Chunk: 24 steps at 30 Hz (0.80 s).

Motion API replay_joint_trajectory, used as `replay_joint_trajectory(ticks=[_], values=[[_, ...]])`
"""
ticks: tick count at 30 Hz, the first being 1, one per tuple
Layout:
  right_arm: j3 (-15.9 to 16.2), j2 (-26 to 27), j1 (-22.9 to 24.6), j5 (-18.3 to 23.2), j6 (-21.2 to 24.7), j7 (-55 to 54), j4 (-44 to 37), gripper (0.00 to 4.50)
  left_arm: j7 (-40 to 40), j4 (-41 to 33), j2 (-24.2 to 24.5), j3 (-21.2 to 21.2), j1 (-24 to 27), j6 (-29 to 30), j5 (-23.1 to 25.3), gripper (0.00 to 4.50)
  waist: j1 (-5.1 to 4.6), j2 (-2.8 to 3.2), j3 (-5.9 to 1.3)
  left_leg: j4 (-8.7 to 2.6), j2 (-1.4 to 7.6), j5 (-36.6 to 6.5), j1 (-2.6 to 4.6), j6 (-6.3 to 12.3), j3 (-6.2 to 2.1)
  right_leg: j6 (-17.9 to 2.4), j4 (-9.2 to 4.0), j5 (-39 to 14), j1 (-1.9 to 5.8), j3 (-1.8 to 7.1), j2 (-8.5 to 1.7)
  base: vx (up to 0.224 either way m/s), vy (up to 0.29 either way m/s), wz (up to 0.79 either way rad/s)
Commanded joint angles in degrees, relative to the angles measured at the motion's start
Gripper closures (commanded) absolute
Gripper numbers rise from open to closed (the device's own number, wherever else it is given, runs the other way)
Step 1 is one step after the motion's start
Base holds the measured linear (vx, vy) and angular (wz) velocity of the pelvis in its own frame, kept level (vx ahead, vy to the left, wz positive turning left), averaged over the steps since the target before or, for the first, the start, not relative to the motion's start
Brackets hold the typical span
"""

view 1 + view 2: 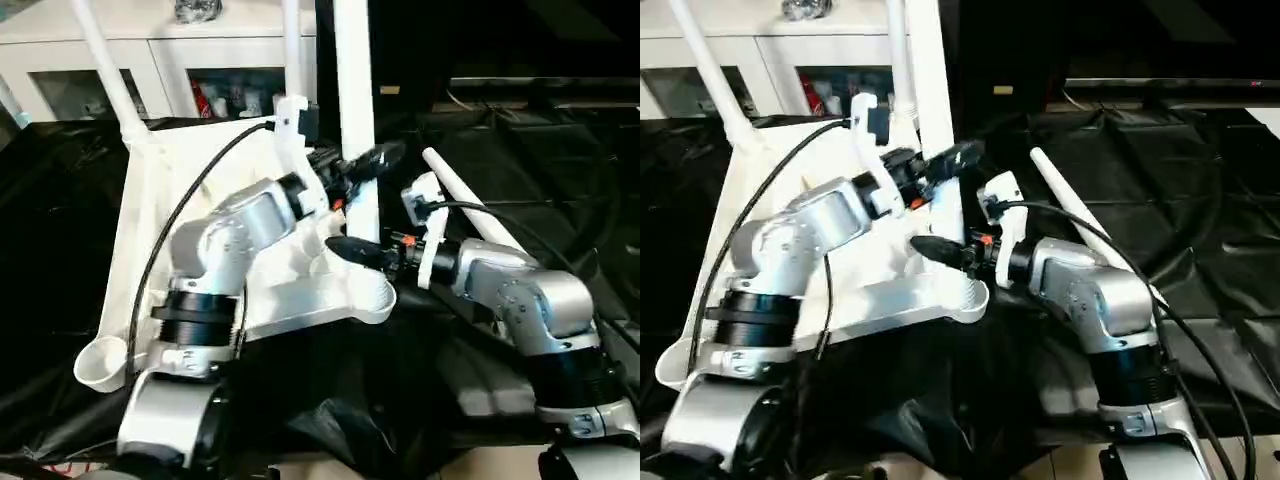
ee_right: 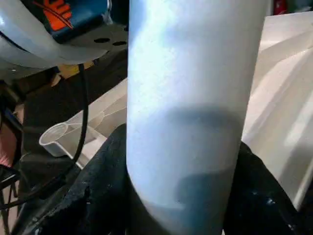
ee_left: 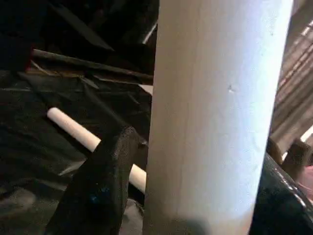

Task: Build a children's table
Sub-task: Pick table leg

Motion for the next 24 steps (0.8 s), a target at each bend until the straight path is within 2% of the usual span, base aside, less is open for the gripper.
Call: replay_joint_trajectory(ticks=[1, 3, 7, 10, 12, 13, 14, 16, 18, 22, 24], values=[[0.9, 0.6, -1.1, 0.2, -1.4, 0.3, -0.9, 2.61, 2.9, 1.0, -0.3, 1.5, -0.7, -0.8, 1.4, 1.99, 0.15, -1.32, -4.79, -3.19, 0.27, -4.6, 0.21, 2.53, 0.27, -9.3, -3.91, -9.7, 4.12, 2.33, -2.32, 0.0, 0.0, 0.0], [0.8, 0.8, -1.3, -0.3, -1.6, -0.1, -0.7, 2.61, 4.3, 1.2, -0.8, 2.1, -0.7, -1.8, 1.4, 2.04, 0.2, -1.56, -4.79, -3.21, 0.25, -4.5, 0.19, 2.72, 0.29, -9.1, -3.94, -10.2, 4.13, 2.34, -2.34, 0.0, 0.0, 0.0], [0.9, 0.8, -1.5, -0.8, -2.1, -0.2, -0.5, 2.61, 4.8, 1.1, -0.9, 2.6, -0.8, -2.5, 1.0, 2.39, 0.15, -1.47, -4.76, -3.21, 0.25, -4.7, 0.2, 2.82, 0.28, -8.7, -4.04, -11.0, 4.08, 2.33, -2.36, 0.0, 0.0, 0.0], [1.5, 1.1, -2.2, -3.4, -4.6, -2.4, 1.1, 2.61, 4.9, 0.3, -1.2, 2.7, -0.7, -2.7, 0.7, 2.55, 0.1, -1.58, -4.8, -3.19, 0.27, -4.5, 0.2, 2.75, 0.3, -8.7, -4.02, -10.8, 3.98, 2.32, -2.39, 0.0, 0.0, 0.0], [1.3, 1.4, -2.5, -3.5, -4.9, -2.8, 1.8, 2.61, 4.6, 0.1, -1.2, 2.5, -0.7, -2.7, 0.5, 2.65, 0.06, -1.48, -4.78, -3.17, 0.26, -4.5, 0.23, 2.85, 0.31, -8.8, -3.95, -10.7, 3.95, 2.34, -2.34, 0.0, 0.0, 0.0], [1.0, 1.5, -2.6, -3.2, -4.4, -2.9, 2.0, 2.05, 4.5, 0.0, -1.2, 2.5, -0.7, -2.7, 0.5, 2.65, 0.06, -1.49, -4.76, -3.18, 0.26, -4.5, 0.22, 2.91, 0.32, -8.9, -3.94, -10.6, 3.98, 2.36, -2.36, 0.0, 0.0, 0.0], [0.6, 1.6, -2.8, -2.7, -3.9, -2.7, 2.2, 1.91, 4.1, -0.1, -1.2, 2.3, -0.7, -2.7, 0.4, 2.66, 0.05, -1.51, -4.78, -3.18, 0.28, -4.4, 0.25, 3.05, 0.31, -9.0, -3.87, -10.1, 3.99, 2.36, -2.29, 0.0, 0.0, 0.0], [-0.1, 1.2, -3.0, -1.4, -2.6, -1.8, 1.7, 1.88, 3.5, -0.4, -1.0, 1.9, -0.7, -2.7, 0.1, 2.66, 0.06, -1.56, -4.82, -3.16, 0.31, -4.3, 0.31, 3.28, 0.32, -9.2, -3.84, -9.6, 3.97, 2.39, -2.3, 0.0, 0.0, 0.0], [-0.2, 0.9, -3.0, -1.2, -2.3, -1.2, 1.4, 1.59, 3.1, -0.5, -0.9, 1.7, -0.7, -2.7, -0.1, 2.68, 0.16, -1.45, -4.79, -3.18, 0.33, -4.2, 0.27, 3.32, 0.31, -9.3, -3.81, -9.6, 3.97, 2.38, -2.3, 0.0, 0.0, 0.0], [0.5, -0.8, -3.5, -2.0, -2.8, 0.2, 1.4, 1.28, 2.0, -1.4, -0.5, 0.6, -0.7, -2.7, 0.1, 2.68, 0.19, -1.79, -4.81, -3.21, 0.37, -4.3, 0.26, 3.09, 0.31, -9.3, -3.73, -9.2, 4.1, 2.43, -2.35, 0.0, 0.0, 0.0], [0.7, -2.5, -3.7, -1.4, -1.6, 2.0, 1.1, 1.19, 1.5, -1.5, -0.2, -0.1, -0.7, -2.9, 0.7, 2.68, 0.16, -2.17, -4.77, -3.21, 0.32, -4.3, 0.23, 3.15, 0.37, -9.1, -3.77, -9.5, 4.14, 2.43, -2.36, 0.0, 0.0, 0.0]])
